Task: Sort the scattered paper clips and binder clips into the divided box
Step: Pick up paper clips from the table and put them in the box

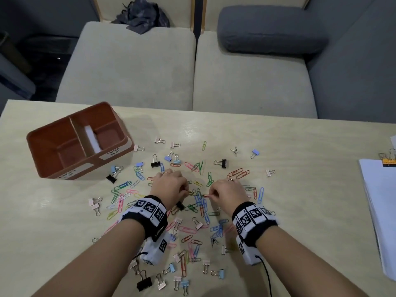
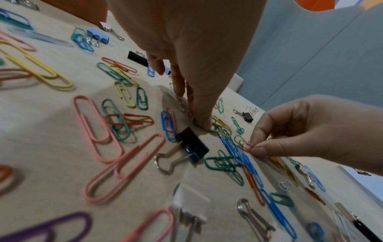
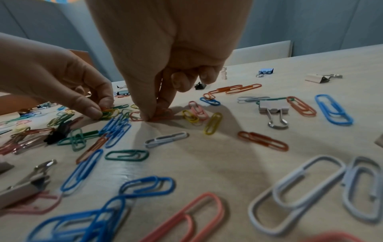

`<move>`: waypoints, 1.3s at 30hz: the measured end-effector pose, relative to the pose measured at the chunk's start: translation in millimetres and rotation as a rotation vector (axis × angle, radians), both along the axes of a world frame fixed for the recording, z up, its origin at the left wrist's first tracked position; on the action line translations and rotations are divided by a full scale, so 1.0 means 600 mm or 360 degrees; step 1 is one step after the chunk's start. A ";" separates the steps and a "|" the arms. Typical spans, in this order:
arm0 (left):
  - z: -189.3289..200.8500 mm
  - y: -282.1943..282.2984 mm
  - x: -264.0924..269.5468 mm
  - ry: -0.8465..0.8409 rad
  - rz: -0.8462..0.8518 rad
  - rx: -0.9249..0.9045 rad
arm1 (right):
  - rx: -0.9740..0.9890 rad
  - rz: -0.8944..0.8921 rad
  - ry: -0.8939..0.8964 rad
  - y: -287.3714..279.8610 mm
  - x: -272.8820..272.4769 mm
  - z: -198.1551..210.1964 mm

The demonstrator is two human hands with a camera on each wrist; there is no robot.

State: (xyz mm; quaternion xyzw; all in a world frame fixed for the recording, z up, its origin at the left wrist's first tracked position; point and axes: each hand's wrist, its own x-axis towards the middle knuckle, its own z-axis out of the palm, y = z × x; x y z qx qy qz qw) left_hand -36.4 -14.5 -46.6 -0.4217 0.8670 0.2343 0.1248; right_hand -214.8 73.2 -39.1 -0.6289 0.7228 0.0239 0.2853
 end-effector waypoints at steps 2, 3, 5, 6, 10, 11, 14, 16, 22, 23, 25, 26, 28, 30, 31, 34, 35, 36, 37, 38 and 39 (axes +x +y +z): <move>0.000 0.001 -0.001 -0.0012 -0.0040 -0.0032 | -0.0032 -0.0036 -0.0046 0.001 0.003 0.000; -0.001 0.002 -0.001 -0.0016 -0.0057 -0.0045 | -0.0050 -0.0049 -0.0069 0.002 0.003 -0.001; -0.003 0.004 0.000 -0.0005 -0.0064 -0.0054 | -0.0049 -0.0024 -0.0089 0.005 0.001 0.000; -0.003 0.005 0.002 0.0010 -0.0054 -0.0054 | -0.0043 -0.0002 -0.0090 0.006 -0.001 0.001; -0.001 -0.003 0.017 0.0145 0.0100 -0.0051 | -0.0107 -0.0035 -0.0107 -0.003 -0.014 0.007; 0.000 -0.007 0.021 0.0180 0.0147 -0.0046 | -0.0134 -0.0057 -0.0111 -0.007 -0.016 0.009; -0.001 -0.016 0.022 0.0221 0.0225 -0.0045 | -0.0159 -0.0060 -0.0096 -0.024 -0.021 0.014; -0.002 -0.021 0.016 0.0165 0.0210 -0.0027 | -0.0093 0.0013 -0.0047 -0.036 -0.023 0.017; -0.004 -0.032 0.000 0.0005 0.0097 -0.0051 | 0.0053 0.0153 0.0144 -0.057 -0.023 0.015; -0.003 -0.032 -0.002 -0.0013 0.0060 -0.0082 | 0.0059 0.0156 0.0154 -0.056 -0.023 0.014; 0.001 -0.032 -0.005 -0.0063 -0.0001 -0.0123 | 0.0052 0.0170 0.0166 -0.051 -0.021 0.012; 0.002 -0.033 -0.006 -0.0080 -0.0012 -0.0125 | 0.0040 0.0173 0.0161 -0.047 -0.021 0.011; 0.003 -0.035 -0.007 -0.0098 -0.0025 -0.0107 | 0.0002 0.0157 0.0136 -0.038 -0.020 0.009; 0.004 -0.036 -0.009 -0.0108 -0.0047 -0.0091 | -0.0027 0.0075 0.0071 -0.031 -0.021 0.008; 0.005 -0.036 -0.009 -0.0112 -0.0064 -0.0089 | -0.0045 0.0009 0.0026 -0.028 -0.023 0.008; 0.007 -0.033 -0.012 -0.0125 -0.0144 -0.0103 | -0.0160 -0.0182 -0.0085 -0.030 -0.028 0.008; 0.008 -0.033 -0.013 -0.0122 -0.0158 -0.0103 | -0.0182 -0.0216 -0.0094 -0.034 -0.030 0.007; 0.008 -0.034 -0.013 -0.0112 -0.0159 -0.0089 | -0.0178 -0.0236 -0.0093 -0.039 -0.032 0.006; 0.009 -0.035 -0.013 -0.0098 -0.0155 -0.0068 | -0.0157 -0.0247 -0.0088 -0.044 -0.032 0.005; 0.010 -0.036 -0.013 -0.0083 -0.0149 -0.0050 | -0.0135 -0.0254 -0.0078 -0.049 -0.032 0.004; 0.010 -0.037 -0.013 -0.0063 -0.0141 -0.0041 | -0.0115 -0.0259 -0.0063 -0.054 -0.032 0.003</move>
